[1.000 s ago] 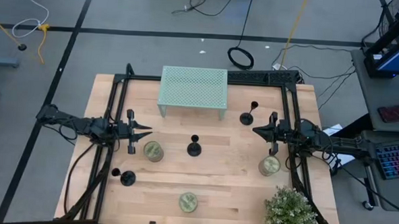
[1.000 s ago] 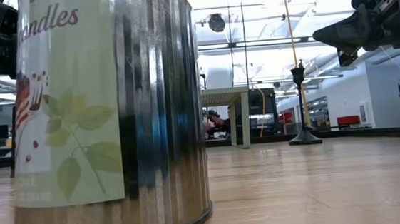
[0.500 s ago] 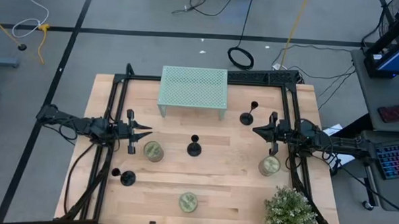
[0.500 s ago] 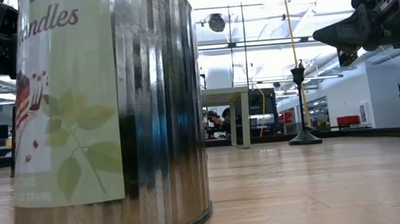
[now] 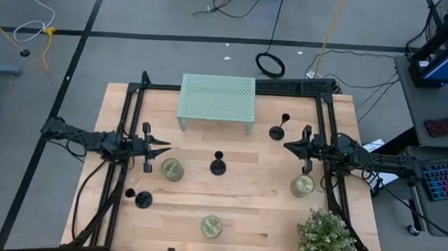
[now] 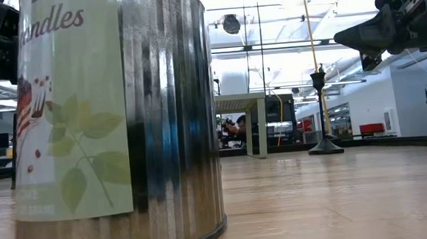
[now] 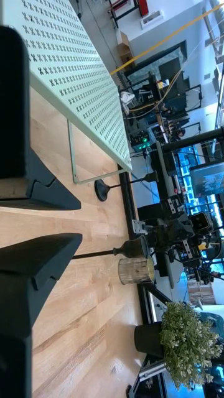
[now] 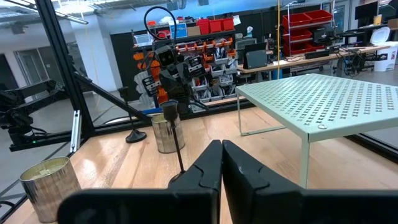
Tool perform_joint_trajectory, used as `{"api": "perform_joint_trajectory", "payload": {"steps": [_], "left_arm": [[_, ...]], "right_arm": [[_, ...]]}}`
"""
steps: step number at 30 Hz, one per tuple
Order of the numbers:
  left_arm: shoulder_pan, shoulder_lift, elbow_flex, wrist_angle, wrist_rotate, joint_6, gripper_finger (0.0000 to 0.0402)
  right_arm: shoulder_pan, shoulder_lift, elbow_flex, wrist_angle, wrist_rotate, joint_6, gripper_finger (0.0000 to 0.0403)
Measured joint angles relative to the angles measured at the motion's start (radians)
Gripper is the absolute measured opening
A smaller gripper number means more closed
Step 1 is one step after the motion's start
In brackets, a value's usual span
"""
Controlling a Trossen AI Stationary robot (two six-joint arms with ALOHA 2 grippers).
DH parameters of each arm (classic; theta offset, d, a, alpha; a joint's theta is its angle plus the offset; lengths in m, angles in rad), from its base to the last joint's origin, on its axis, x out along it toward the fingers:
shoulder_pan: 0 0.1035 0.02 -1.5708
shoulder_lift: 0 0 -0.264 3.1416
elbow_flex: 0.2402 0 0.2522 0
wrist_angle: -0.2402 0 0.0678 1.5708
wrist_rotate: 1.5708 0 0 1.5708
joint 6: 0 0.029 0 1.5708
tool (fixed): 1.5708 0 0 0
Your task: Pick & Place candle stick holders
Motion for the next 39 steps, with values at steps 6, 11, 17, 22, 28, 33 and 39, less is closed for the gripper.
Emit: {"api": "perform_joint_trajectory", "payload": {"steps": [6, 11, 17, 22, 28, 33, 39], "left_arm": [[0.000, 0.000, 0.000, 0.000, 0.000, 0.000, 0.0076], [0.000, 0.000, 0.000, 0.000, 0.000, 0.000, 0.0076], [0.000, 0.000, 0.000, 0.000, 0.000, 0.000, 0.0076], [0.000, 0.000, 0.000, 0.000, 0.000, 0.000, 0.0076], [0.000, 0.000, 0.000, 0.000, 0.000, 0.000, 0.0076], [0.000, 0.000, 0.000, 0.000, 0.000, 0.000, 0.0076], [0.000, 0.000, 0.000, 0.000, 0.004, -0.037, 0.0076]], "right_arm": [[0.000, 0.000, 0.000, 0.000, 0.000, 0.000, 0.0004], [0.000, 0.000, 0.000, 0.000, 0.000, 0.000, 0.0004], [0.000, 0.000, 0.000, 0.000, 0.000, 0.000, 0.0004], [0.000, 0.000, 0.000, 0.000, 0.000, 0.000, 0.0004], [0.000, 0.000, 0.000, 0.000, 0.000, 0.000, 0.0004], [0.000, 0.000, 0.000, 0.000, 0.000, -0.001, 0.0004], [0.000, 0.000, 0.000, 0.000, 0.000, -0.007, 0.0004]]}}
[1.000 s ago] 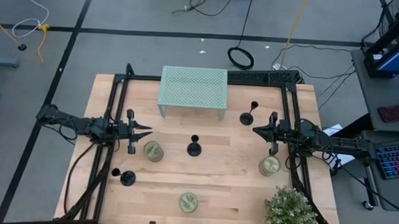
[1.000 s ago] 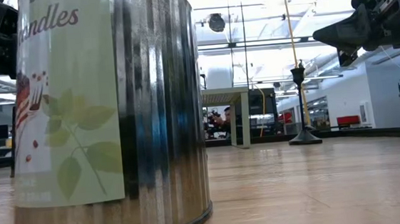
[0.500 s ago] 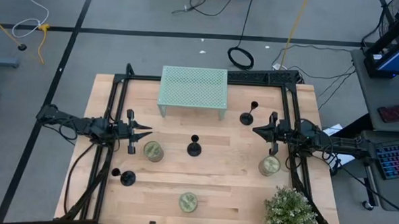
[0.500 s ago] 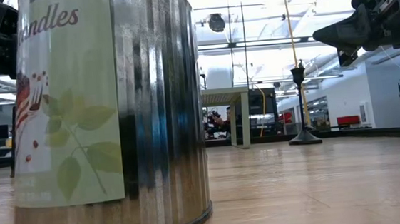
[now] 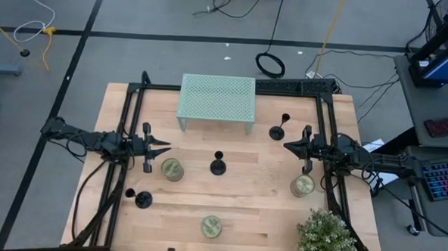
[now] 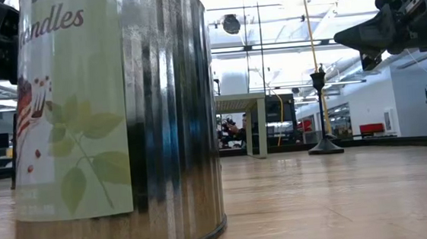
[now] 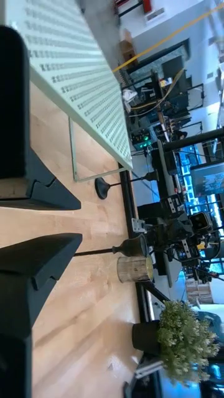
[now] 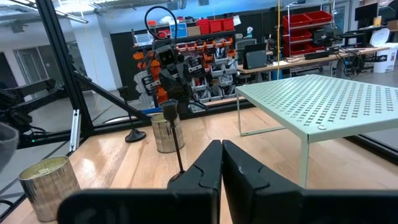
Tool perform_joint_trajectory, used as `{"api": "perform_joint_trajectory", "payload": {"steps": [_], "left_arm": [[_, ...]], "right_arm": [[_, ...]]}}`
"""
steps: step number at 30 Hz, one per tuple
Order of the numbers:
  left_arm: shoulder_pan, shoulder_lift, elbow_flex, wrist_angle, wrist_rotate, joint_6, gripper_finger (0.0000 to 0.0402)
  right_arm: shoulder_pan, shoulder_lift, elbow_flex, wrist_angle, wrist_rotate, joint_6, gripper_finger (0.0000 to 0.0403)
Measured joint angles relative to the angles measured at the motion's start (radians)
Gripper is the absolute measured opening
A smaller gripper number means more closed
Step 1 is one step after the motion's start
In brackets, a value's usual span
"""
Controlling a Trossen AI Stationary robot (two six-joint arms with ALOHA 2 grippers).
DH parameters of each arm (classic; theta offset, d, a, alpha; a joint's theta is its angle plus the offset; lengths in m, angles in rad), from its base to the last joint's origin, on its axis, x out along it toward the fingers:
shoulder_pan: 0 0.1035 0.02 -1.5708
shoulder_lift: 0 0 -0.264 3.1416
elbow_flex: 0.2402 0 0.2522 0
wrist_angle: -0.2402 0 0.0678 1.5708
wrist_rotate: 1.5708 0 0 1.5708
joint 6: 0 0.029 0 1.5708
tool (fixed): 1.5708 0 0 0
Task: Pick & Place candle stick holders
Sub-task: Put the black candle holder on the shelf
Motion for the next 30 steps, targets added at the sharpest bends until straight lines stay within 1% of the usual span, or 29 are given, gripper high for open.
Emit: {"api": "perform_joint_trajectory", "payload": {"steps": [3, 4, 5, 7, 9, 13, 15, 18, 21, 23, 27, 30], "left_arm": [[0.000, 0.000, 0.000, -0.001, 0.001, -0.057, 0.0076], [0.000, 0.000, 0.000, -0.002, 0.001, -0.069, 0.0076], [0.000, 0.000, 0.000, -0.002, 0.001, -0.071, 0.0076], [0.000, 0.000, 0.000, -0.006, 0.001, -0.070, 0.0076], [0.000, 0.000, 0.000, -0.006, 0.001, -0.081, 0.0076], [0.001, 0.000, 0.000, -0.006, -0.004, -0.055, 0.0077], [0.001, 0.000, 0.000, -0.006, -0.005, -0.040, 0.0077], [0.001, 0.000, 0.000, 0.005, -0.007, -0.030, 0.0077], [0.001, 0.001, -0.003, 0.042, -0.008, 0.018, 0.0077], [0.001, 0.000, -0.003, 0.093, -0.007, 0.058, 0.0077], [0.003, 0.000, -0.003, 0.209, -0.008, 0.096, 0.0077], [0.016, 0.000, 0.013, 0.292, -0.008, 0.123, 0.0077]], "right_arm": [[0.000, 0.000, 0.000, 0.008, 0.000, -0.002, 0.0004], [0.000, 0.000, 0.000, 0.021, 0.002, -0.027, 0.0004], [0.000, 0.000, 0.000, 0.040, 0.013, -0.069, 0.0004], [0.000, 0.000, 0.000, 0.075, 0.067, -0.135, 0.0004], [0.000, 0.000, 0.000, 0.079, 0.126, -0.167, 0.0004], [-0.001, 0.007, 0.000, 0.082, 0.134, -0.232, 0.0004], [-0.001, 0.027, 0.000, 0.108, 0.133, -0.221, 0.0005], [-0.001, 0.082, 0.000, 0.166, 0.132, -0.160, 0.0014], [-0.001, 0.165, 0.000, 0.220, 0.132, -0.126, 0.0042], [-0.001, 0.233, 0.000, 0.303, 0.139, -0.124, 0.0070], [-0.001, 0.377, 0.000, 0.452, 0.248, -0.107, 0.0130], [-0.001, 0.464, 0.000, 0.433, 0.315, -0.014, 0.0171]]}}
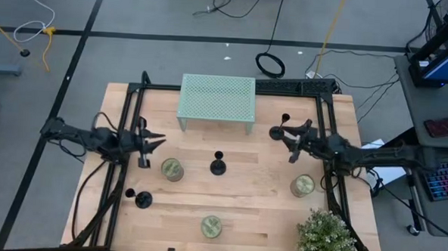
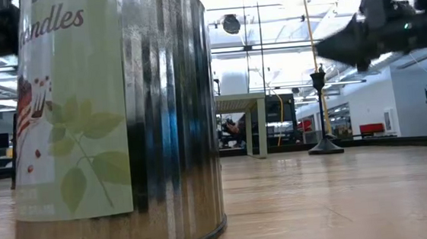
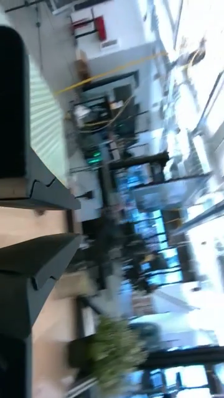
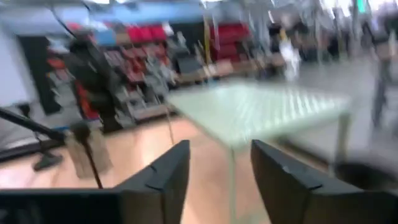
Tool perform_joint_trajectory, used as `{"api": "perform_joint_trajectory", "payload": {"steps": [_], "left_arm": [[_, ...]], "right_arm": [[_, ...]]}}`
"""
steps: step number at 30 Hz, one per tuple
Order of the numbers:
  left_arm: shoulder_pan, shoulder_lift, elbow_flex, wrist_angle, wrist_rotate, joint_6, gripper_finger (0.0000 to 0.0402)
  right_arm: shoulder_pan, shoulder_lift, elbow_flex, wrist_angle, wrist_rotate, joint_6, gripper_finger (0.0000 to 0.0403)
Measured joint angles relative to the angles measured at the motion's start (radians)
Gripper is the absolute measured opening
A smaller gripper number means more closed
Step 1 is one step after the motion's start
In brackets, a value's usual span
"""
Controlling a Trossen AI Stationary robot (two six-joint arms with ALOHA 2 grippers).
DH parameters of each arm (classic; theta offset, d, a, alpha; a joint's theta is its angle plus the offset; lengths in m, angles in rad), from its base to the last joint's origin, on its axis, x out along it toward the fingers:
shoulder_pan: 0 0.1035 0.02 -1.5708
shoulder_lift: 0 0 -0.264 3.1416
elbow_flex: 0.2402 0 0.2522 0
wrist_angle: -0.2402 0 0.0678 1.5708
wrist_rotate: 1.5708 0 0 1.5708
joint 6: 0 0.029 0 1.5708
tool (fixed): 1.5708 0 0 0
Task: Pick & Place candle stick holders
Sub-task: Put the black candle holder on the shelf
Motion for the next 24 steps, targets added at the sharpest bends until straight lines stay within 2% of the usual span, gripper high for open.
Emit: {"api": "perform_joint_trajectory", "payload": {"steps": [3, 5, 9, 10, 15, 24], "left_arm": [[0.016, 0.000, 0.012, 0.012, 0.003, -0.009, 0.0077], [0.026, 0.000, 0.011, -0.008, 0.004, -0.009, 0.0077], [0.043, 0.000, 0.011, -0.039, 0.001, -0.061, 0.0077], [0.047, 0.000, 0.011, -0.042, 0.002, -0.074, 0.0077], [0.057, 0.000, 0.012, -0.045, 0.001, -0.089, 0.0077], [0.058, 0.000, 0.012, -0.043, 0.001, -0.091, 0.0076]], "right_arm": [[0.001, 0.067, 0.000, -0.060, -0.026, 0.098, 0.0197], [0.001, 0.100, 0.000, -0.072, -0.015, 0.087, 0.0204], [-0.009, 0.134, 0.000, -0.124, 0.184, 0.057, 0.0204], [-0.013, 0.139, 0.000, -0.131, 0.207, 0.069, 0.0203], [-0.051, 0.155, 0.000, -0.184, 0.210, 0.074, 0.0202], [-0.194, 0.200, 0.000, -0.123, 0.196, 0.090, 0.0201]]}}
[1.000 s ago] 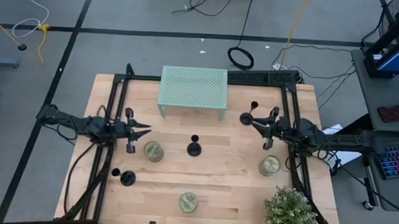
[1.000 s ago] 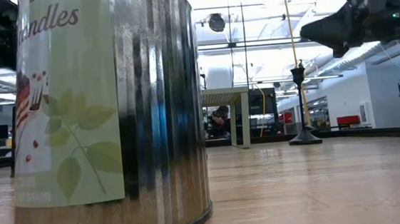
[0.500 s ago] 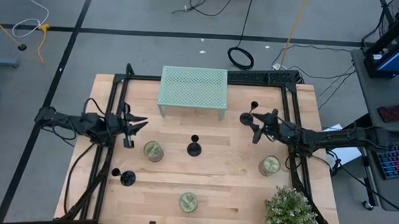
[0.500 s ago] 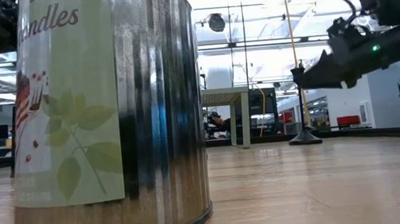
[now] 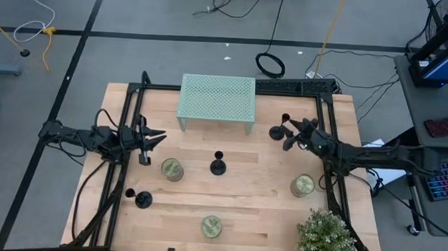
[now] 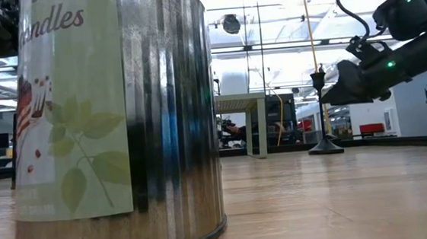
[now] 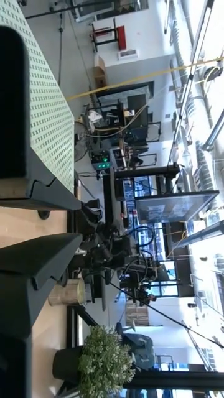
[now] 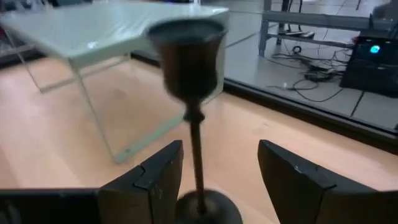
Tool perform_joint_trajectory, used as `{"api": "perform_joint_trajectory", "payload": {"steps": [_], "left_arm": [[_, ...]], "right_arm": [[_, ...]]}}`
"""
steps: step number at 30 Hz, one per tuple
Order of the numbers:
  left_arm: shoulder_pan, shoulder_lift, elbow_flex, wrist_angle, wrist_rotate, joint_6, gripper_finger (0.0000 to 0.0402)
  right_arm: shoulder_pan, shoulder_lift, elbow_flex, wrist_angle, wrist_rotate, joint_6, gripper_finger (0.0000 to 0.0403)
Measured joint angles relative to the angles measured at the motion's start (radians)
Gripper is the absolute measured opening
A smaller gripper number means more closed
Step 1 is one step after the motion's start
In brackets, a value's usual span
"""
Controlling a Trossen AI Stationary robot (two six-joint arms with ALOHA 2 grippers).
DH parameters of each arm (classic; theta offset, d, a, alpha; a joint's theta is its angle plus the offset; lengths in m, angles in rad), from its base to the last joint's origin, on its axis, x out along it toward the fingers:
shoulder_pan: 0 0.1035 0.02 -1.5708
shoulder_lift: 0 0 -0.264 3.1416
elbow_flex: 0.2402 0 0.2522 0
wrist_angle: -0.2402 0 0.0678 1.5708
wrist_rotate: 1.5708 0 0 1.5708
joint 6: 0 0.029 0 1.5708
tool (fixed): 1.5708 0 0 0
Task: Pick & Place candle stick holders
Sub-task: Put the black candle holder on the shelf
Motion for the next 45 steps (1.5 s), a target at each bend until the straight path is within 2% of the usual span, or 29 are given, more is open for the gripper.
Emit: {"api": "perform_joint_trajectory", "payload": {"steps": [5, 10, 13, 18, 19, 24, 26, 30, 33, 36, 39, 42, 45], "left_arm": [[-0.001, 0.000, 0.000, 0.002, 0.000, 0.001, 0.0076], [-0.001, 0.000, 0.000, 0.002, 0.000, 0.000, 0.0076], [0.000, 0.000, 0.000, -0.002, 0.000, -0.018, 0.0076], [-0.001, 0.000, 0.001, -0.030, 0.000, -0.023, 0.0076], [-0.001, 0.000, 0.001, -0.036, 0.000, -0.023, 0.0076], [-0.001, 0.000, 0.001, -0.051, 0.000, -0.023, 0.0076], [-0.001, 0.000, 0.001, -0.051, 0.000, -0.028, 0.0076], [-0.001, 0.000, 0.001, -0.051, 0.000, -0.027, 0.0076], [-0.001, 0.000, 0.001, -0.050, 0.000, -0.027, 0.0076], [-0.001, 0.000, 0.001, -0.050, 0.000, -0.017, 0.0076], [0.000, 0.000, 0.001, -0.050, 0.000, -0.015, 0.0076], [-0.001, 0.000, 0.001, -0.046, 0.000, 0.005, 0.0076], [0.000, 0.000, 0.001, -0.031, -0.004, 0.033, 0.0076]], "right_arm": [[-0.037, 0.089, 0.000, 0.157, -0.120, -0.002, 0.0201], [-0.037, 0.186, 0.000, 0.218, -0.045, -0.007, 0.0190], [-0.041, 0.223, 0.000, 0.225, -0.037, -0.006, 0.0149], [-0.056, 0.255, 0.000, 0.268, -0.042, -0.037, 0.0029], [-0.056, 0.258, 0.000, 0.272, -0.043, -0.056, 0.0017], [-0.056, 0.260, 0.000, 0.319, -0.054, -0.025, 0.0013], [-0.056, 0.257, 0.005, 0.411, -0.125, -0.034, 0.0008], [-0.053, 0.221, 0.044, 0.570, -0.285, -0.173, 0.0009], [-0.063, 0.165, 0.119, 0.659, -0.280, -0.308, 0.0007], [-0.074, 0.133, 0.238, 0.553, -0.225, -0.386, 0.0007], [-0.081, 0.145, 0.439, 0.261, -0.229, -0.413, 0.0007], [-0.099, 0.236, 0.678, -0.076, -0.229, -0.404, 0.0007], [-0.127, 0.370, 0.870, -0.266, -0.230, -0.404, 0.0007]]}}
